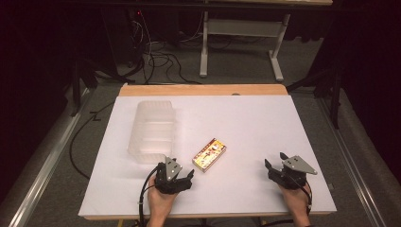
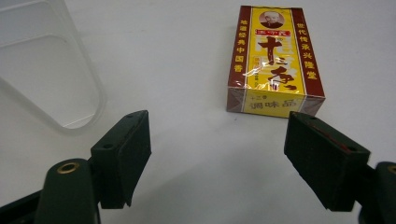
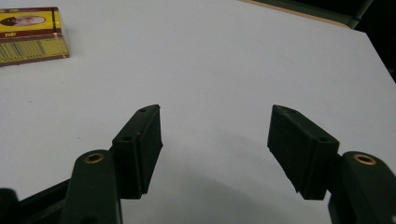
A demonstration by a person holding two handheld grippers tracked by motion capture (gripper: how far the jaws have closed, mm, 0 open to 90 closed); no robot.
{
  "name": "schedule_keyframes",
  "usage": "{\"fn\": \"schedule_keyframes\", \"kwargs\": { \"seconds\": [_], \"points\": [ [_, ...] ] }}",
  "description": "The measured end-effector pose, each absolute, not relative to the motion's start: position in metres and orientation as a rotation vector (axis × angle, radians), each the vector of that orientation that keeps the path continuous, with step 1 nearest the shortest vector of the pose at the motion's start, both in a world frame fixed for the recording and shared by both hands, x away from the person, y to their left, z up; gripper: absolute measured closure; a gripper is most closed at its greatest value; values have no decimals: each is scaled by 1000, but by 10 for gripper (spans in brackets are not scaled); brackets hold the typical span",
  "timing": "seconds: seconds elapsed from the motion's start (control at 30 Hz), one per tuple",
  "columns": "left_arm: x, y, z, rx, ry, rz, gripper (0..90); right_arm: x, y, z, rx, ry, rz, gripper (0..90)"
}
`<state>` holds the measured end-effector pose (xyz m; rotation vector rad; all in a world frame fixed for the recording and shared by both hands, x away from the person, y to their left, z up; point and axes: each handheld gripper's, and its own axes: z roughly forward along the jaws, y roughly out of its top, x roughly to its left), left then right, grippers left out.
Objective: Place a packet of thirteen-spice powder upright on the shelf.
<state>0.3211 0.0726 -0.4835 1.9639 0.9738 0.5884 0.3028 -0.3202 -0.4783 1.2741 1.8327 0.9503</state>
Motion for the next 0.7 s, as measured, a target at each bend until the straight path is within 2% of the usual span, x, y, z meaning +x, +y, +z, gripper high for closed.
{"fn": "schedule_keyframes", "kwargs": {
  "seconds": [0.7],
  "points": [
    [325, 61, -465, 1957, 943, 515, 235, 303, -319, -479, 1259, 1841, 944, 342]
  ]
}}
